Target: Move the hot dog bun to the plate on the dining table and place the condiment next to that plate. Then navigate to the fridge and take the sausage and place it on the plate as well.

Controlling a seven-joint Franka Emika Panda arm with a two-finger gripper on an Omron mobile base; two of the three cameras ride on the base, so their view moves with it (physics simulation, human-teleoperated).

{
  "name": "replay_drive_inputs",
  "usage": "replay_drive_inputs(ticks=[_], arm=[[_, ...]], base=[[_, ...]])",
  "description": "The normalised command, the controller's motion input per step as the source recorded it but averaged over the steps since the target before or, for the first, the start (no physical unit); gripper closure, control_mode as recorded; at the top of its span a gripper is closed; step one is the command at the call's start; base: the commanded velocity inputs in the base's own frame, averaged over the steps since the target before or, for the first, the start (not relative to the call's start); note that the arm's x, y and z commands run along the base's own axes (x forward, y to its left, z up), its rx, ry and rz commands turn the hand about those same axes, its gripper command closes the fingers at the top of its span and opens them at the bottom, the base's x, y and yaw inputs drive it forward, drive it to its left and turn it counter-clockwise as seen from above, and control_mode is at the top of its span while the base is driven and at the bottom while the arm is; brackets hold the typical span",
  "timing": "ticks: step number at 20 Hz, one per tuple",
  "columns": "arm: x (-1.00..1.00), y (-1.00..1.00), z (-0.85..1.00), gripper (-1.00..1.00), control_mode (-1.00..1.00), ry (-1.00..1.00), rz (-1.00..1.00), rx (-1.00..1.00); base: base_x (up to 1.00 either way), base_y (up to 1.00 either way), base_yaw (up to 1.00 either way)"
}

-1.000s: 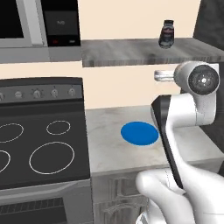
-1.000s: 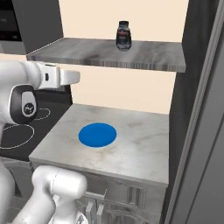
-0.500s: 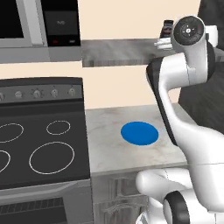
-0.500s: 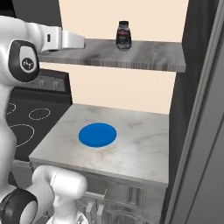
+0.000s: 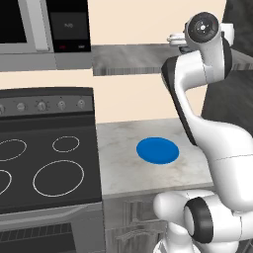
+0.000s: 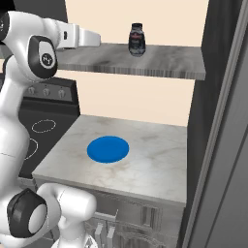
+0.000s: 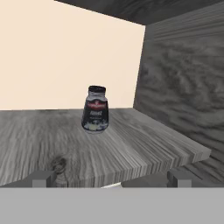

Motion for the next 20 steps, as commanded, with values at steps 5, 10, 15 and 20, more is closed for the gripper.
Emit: replay_drive_inputs(ticks=[5, 10, 15, 20], arm=[[0.36, -0.19, 0.0, -1.0, -1.0, -0.05, 0.05, 0.05], [0.23, -0.26, -0.02, -1.0, -1.0, -0.04, 0.03, 0.06], [0.3, -0.29, -0.02, -1.0, -1.0, -0.02, 0.03, 0.09], [0.39, -0.08, 0.07, -1.0, -1.0, 0.0, 0.01, 0.03]], base=[[0.0, 0.0, 0.0], [0.0, 0.0, 0.0], [0.0, 0.0, 0.0], [0.0, 0.0, 0.0]])
